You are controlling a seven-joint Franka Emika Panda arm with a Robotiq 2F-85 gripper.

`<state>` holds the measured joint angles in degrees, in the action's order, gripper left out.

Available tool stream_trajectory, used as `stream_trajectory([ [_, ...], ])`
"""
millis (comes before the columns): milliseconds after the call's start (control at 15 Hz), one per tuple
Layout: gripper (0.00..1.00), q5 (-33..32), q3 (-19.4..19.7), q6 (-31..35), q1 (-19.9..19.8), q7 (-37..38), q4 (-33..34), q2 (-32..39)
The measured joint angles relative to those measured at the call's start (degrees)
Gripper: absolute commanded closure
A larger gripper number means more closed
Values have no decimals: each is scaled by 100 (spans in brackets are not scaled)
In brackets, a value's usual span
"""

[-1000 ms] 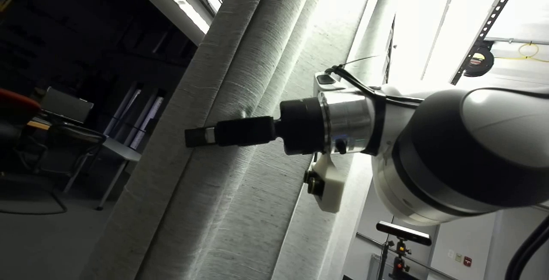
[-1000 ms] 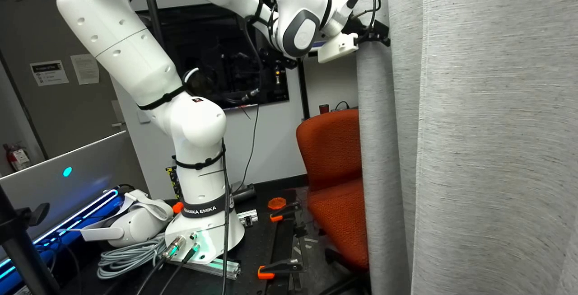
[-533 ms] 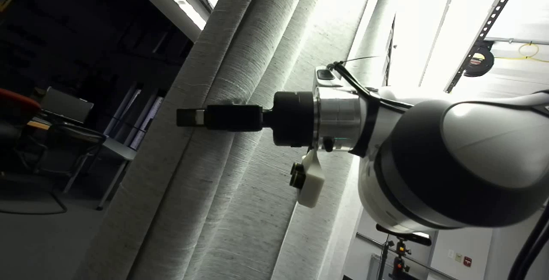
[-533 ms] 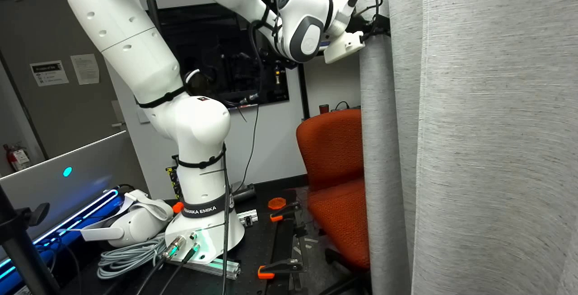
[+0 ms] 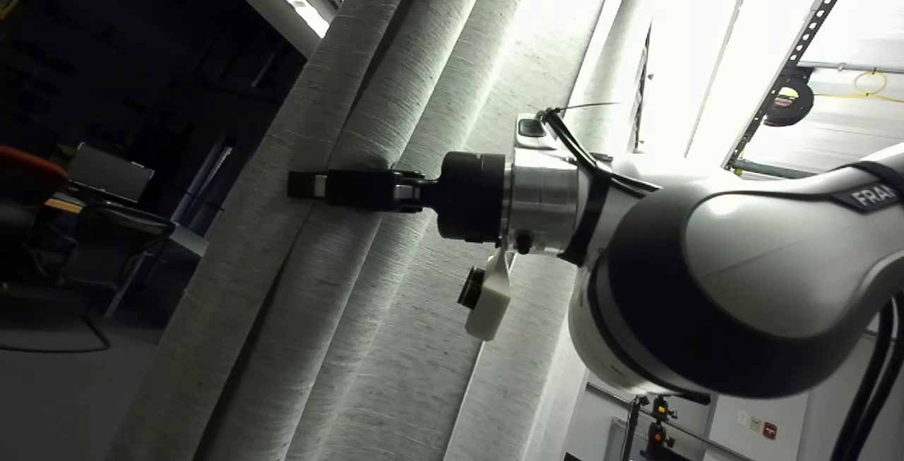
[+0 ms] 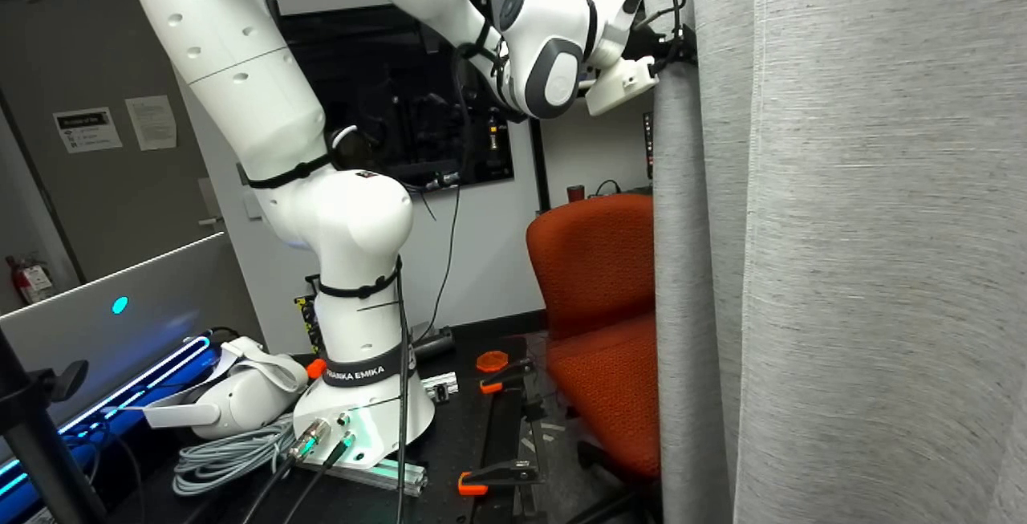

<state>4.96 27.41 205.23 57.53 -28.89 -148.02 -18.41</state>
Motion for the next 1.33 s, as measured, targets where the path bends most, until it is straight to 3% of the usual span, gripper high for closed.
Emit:
stream_trajectory([
  [200,99,54,12,-194,-20,18,329,104],
  [533,99,61,232,-875,-52,54,1309,501],
  [867,99,91,341,-960,-369,52,1545,769],
  [1000,99,158,322,-951,-678,23,1535,788],
  [1133,99,66,109,-891,-1343,98,1473,767],
  [1333,99,477,-221,-657,-2374,-288,1335,595],
])
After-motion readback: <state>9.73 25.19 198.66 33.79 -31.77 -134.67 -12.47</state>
